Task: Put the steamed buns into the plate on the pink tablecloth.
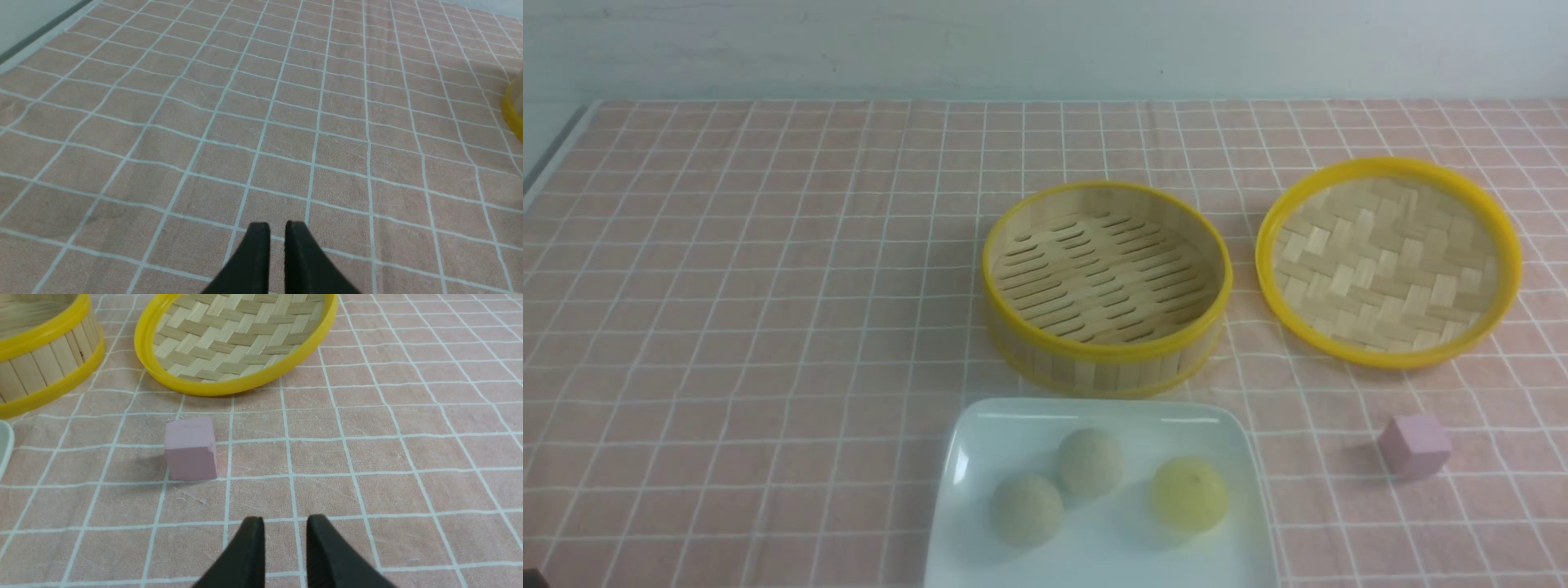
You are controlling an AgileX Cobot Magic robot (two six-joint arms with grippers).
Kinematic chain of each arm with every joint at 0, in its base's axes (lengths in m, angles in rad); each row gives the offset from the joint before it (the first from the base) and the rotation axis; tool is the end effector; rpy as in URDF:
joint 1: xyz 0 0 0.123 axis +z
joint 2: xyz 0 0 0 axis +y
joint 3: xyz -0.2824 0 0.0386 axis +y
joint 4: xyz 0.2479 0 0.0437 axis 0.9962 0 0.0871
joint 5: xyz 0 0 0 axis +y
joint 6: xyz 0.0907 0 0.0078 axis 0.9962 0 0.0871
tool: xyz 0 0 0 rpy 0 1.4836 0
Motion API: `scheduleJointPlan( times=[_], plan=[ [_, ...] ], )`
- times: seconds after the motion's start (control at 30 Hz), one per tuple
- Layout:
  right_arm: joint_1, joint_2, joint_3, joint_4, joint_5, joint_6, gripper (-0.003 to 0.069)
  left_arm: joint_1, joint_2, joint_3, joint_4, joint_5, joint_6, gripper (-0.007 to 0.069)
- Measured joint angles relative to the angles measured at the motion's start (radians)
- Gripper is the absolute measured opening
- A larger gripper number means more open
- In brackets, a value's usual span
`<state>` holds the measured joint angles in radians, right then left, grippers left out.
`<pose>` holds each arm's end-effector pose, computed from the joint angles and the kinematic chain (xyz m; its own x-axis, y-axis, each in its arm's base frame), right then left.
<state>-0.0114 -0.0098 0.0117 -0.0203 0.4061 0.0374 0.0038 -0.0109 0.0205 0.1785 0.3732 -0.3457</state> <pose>0.0516 -0.0013 0.1732 -0.3148 0.0223 -0.9489 0.0249 0.9996 0.0153 0.0525 0.0061 0.1737 -0.2698 -0.1789 -0.9461 -0.1158 0.9815 -0.1526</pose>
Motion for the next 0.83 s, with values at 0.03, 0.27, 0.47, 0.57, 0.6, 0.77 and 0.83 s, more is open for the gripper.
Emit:
scheduleJointPlan(
  times=[0.03,0.27,0.47,0.57,0.6,0.77,0.83],
  plan=[
    [0.000,0.000,0.000,0.000,0.000,0.000,0.0146,0.000,0.000,0.000,0.000,0.000,0.000,0.0083],
    [0.000,0.000,0.000,0.000,0.000,0.000,0.0154,0.000,0.000,0.000,0.000,0.000,0.000,0.0086],
    [0.000,0.000,0.000,0.000,0.000,0.000,0.0154,0.000,0.000,0.000,0.000,0.000,0.000,0.0094],
    [0.000,0.000,0.000,0.000,0.000,0.000,0.0154,0.000,0.000,0.000,0.000,0.000,0.000,0.0097],
    [0.000,0.000,0.000,0.000,0.000,0.000,0.0154,0.000,0.000,0.000,0.000,0.000,0.000,0.0100],
    [0.000,0.000,0.000,0.000,0.000,0.000,0.0155,0.000,0.000,0.000,0.000,0.000,0.000,0.0107],
    [0.000,0.000,0.000,0.000,0.000,0.000,0.0155,0.000,0.000,0.000,0.000,0.000,0.000,0.0111]
  ],
)
